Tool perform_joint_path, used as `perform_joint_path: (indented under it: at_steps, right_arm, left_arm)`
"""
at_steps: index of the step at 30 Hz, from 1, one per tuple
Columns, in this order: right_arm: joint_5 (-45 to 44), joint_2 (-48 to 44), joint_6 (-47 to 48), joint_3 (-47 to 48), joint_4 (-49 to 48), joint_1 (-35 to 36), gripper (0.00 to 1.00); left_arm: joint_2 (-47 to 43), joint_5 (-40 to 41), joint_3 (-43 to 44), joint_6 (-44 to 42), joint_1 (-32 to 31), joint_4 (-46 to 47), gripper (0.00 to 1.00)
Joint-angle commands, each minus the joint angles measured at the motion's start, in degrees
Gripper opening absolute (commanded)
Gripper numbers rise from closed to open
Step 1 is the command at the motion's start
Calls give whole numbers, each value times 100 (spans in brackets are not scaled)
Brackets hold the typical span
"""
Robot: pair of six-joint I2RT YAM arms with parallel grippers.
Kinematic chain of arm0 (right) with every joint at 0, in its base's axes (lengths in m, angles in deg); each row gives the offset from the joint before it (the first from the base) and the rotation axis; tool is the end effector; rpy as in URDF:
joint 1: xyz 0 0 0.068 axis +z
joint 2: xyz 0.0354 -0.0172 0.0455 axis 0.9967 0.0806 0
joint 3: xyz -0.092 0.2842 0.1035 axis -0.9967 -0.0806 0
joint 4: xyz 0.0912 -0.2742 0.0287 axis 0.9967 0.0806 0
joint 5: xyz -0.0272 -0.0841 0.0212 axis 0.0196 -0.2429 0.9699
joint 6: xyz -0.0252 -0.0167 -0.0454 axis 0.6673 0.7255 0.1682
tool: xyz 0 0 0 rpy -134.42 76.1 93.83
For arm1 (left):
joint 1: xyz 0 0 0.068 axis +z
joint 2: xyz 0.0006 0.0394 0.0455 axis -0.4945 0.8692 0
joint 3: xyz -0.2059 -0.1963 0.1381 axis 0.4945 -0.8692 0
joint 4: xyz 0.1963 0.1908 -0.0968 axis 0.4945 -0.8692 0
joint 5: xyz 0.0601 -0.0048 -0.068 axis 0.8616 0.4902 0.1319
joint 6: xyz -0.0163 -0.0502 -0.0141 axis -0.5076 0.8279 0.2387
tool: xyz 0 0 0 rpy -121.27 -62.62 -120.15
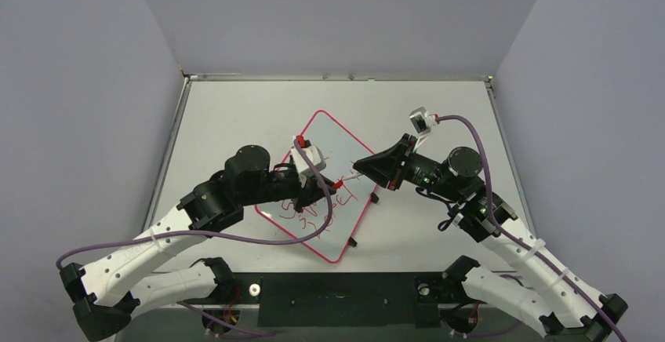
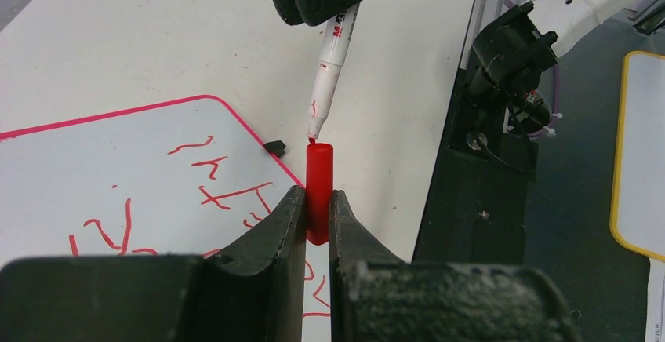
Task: Write a sentence on the whiteboard
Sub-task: Insert the whiteboard marker without the cap into the pen cap.
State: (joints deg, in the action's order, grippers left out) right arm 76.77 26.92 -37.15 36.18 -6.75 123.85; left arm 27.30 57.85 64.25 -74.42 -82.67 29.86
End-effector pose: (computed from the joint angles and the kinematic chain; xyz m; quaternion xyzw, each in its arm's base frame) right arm 0.1337 0.1299 0.4144 -0.1946 0.6691 0.5704 0.4348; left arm 0.1188 -0.1769 0.4154 0.4396 0.6592 -0.3773 0.4794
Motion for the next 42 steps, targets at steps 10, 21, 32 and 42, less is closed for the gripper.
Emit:
perform_joint_path:
  at_steps: [10, 21, 32, 42]
  right_arm:
    - [36, 60, -119, -34, -412, 185, 0]
    - [6, 98, -104, -206, -385, 266, 0]
    - [-53, 217, -97, -226, -428, 395, 0]
    - [-288, 947, 178, -68, -529, 1043, 0]
  left_arm:
    - [-45, 45, 24, -17, 29, 398, 0]
    - [-117, 56, 8, -12, 30, 445, 0]
    - [-68, 9, 35, -24, 28, 405, 0]
    - [93, 38, 94, 14, 15, 664, 0]
